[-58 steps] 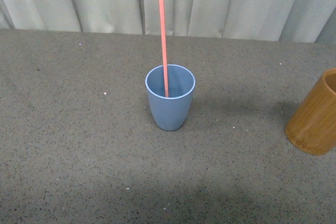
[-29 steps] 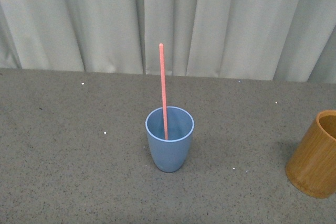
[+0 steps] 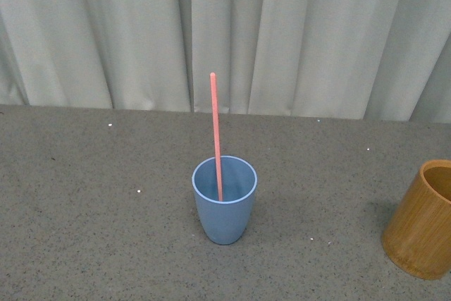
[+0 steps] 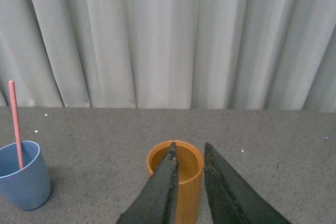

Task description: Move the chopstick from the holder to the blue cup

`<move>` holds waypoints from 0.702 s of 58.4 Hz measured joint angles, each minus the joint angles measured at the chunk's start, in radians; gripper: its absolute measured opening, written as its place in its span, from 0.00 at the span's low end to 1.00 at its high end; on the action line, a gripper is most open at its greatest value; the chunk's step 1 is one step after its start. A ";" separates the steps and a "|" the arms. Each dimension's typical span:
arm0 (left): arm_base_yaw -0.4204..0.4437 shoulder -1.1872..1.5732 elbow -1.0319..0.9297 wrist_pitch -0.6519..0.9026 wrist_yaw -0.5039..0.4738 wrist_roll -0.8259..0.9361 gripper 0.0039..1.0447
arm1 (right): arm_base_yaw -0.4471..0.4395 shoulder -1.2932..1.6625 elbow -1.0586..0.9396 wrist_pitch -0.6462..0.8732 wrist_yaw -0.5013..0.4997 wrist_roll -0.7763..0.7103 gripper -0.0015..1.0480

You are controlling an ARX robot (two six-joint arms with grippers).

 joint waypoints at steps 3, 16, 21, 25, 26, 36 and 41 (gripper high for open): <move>0.000 0.000 0.000 0.000 0.000 0.000 0.94 | 0.000 0.000 0.000 0.000 0.000 0.000 0.45; 0.000 0.000 0.000 0.000 0.000 0.000 0.94 | 0.000 0.000 0.000 0.000 0.000 0.000 0.82; 0.000 0.000 0.000 0.000 0.000 0.000 0.94 | 0.000 0.000 0.000 0.000 0.000 0.001 0.92; 0.000 0.000 0.000 0.000 0.000 0.000 0.94 | 0.000 0.000 0.000 0.000 0.000 0.001 0.90; 0.000 0.000 0.000 0.000 0.000 0.000 0.94 | 0.000 0.000 0.000 0.000 0.000 0.001 0.90; 0.000 0.000 0.000 0.000 0.000 0.000 0.94 | 0.000 0.000 0.000 0.000 0.000 0.001 0.91; 0.000 0.000 0.000 0.000 0.000 0.000 0.94 | 0.000 0.000 0.000 0.000 0.000 0.001 0.91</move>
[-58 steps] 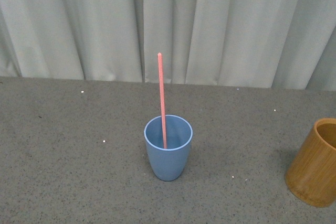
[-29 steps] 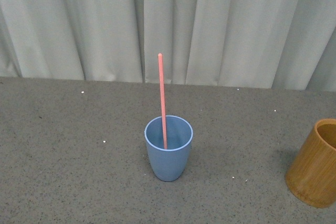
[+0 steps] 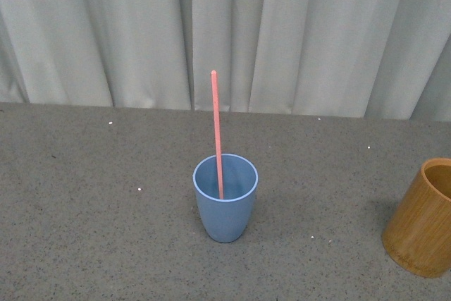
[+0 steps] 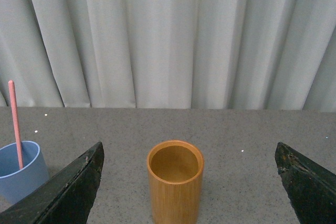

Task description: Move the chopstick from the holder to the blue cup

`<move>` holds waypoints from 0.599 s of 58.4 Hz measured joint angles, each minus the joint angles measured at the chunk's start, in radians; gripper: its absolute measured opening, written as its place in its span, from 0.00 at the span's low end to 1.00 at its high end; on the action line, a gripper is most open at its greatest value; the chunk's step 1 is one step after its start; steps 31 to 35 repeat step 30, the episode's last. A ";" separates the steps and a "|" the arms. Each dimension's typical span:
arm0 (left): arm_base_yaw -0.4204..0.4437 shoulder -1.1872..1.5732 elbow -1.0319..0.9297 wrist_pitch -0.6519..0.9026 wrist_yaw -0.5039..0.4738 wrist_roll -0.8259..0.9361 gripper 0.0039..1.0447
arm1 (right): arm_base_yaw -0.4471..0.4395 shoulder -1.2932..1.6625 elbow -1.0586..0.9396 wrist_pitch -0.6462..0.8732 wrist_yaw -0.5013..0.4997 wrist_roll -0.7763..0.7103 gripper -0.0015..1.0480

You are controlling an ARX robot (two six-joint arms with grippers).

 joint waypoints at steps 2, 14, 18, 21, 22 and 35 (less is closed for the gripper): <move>0.000 0.000 0.000 0.000 0.000 0.000 0.94 | 0.000 0.000 0.000 0.000 0.000 0.000 0.91; 0.000 0.000 0.000 0.000 0.000 0.000 0.94 | 0.000 0.000 0.000 0.000 0.000 0.000 0.91; 0.000 0.000 0.000 0.000 0.000 0.000 0.94 | 0.000 0.000 0.000 0.000 0.000 0.000 0.91; 0.000 0.000 0.000 0.000 0.000 0.000 0.94 | 0.000 0.000 0.000 0.000 0.000 0.000 0.91; 0.000 0.000 0.000 0.000 0.000 0.000 0.94 | 0.000 0.000 0.000 0.000 0.000 0.000 0.91; 0.000 0.000 0.000 0.000 0.000 0.000 0.94 | 0.000 0.000 0.000 0.000 0.000 0.000 0.91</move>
